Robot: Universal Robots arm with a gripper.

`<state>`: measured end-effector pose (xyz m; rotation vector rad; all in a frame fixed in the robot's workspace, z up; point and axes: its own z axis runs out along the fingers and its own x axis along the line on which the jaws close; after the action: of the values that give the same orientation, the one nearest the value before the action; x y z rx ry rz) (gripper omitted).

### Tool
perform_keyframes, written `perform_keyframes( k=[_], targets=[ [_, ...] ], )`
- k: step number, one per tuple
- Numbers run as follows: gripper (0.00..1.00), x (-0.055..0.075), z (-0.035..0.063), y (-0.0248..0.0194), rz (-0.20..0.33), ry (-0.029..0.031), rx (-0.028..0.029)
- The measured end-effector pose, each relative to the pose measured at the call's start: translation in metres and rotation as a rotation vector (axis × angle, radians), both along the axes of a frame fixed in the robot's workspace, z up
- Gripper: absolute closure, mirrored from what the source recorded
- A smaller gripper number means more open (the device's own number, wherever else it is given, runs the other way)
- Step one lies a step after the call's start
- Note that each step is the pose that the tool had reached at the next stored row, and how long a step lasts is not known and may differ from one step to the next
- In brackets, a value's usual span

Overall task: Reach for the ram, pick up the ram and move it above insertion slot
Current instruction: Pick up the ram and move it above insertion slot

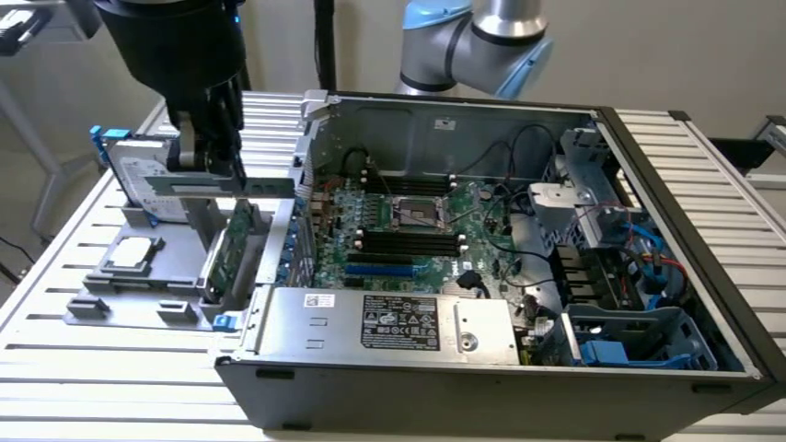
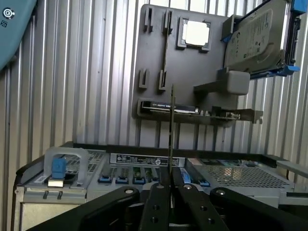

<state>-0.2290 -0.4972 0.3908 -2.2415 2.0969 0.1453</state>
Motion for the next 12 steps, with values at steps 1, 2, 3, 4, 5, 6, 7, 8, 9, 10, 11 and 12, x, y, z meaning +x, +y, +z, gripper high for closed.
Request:
perform_keyframes(
  k=[1,2,3,4,5,6,7,8,9,10,11,12],
  targets=[
    [0.87,0.005,0.0000,0.0005,0.000,0.0000,0.0005],
    [0.87,0.009,0.0000,0.0009,0.000,0.0001,0.0008],
    [0.87,0.014,0.0000,0.0014,0.000,0.0002,0.0011],
    [0.87,0.018,0.0000,0.0019,0.000,0.0001,0.0016],
    [0.87,0.023,0.0000,0.0025,0.000,0.0001,0.0019],
    [0.87,0.027,0.0000,0.0030,0.000,0.0001,0.0022],
    [0.87,0.032,0.0000,0.0035,0.000,0.0001,0.0026],
    [0.87,0.036,0.0000,0.0041,0.000,0.0002,0.0028],
    [0.87,0.041,0.0000,0.0046,0.000,0.0002,0.0032],
    [0.87,0.045,0.0000,0.0051,0.000,0.0002,0.0035],
    [0.87,0.050,0.0000,0.0057,0.000,0.0002,0.0039],
    [0.87,0.055,0.0000,0.0063,0.000,0.0002,0.0042]
  ],
)
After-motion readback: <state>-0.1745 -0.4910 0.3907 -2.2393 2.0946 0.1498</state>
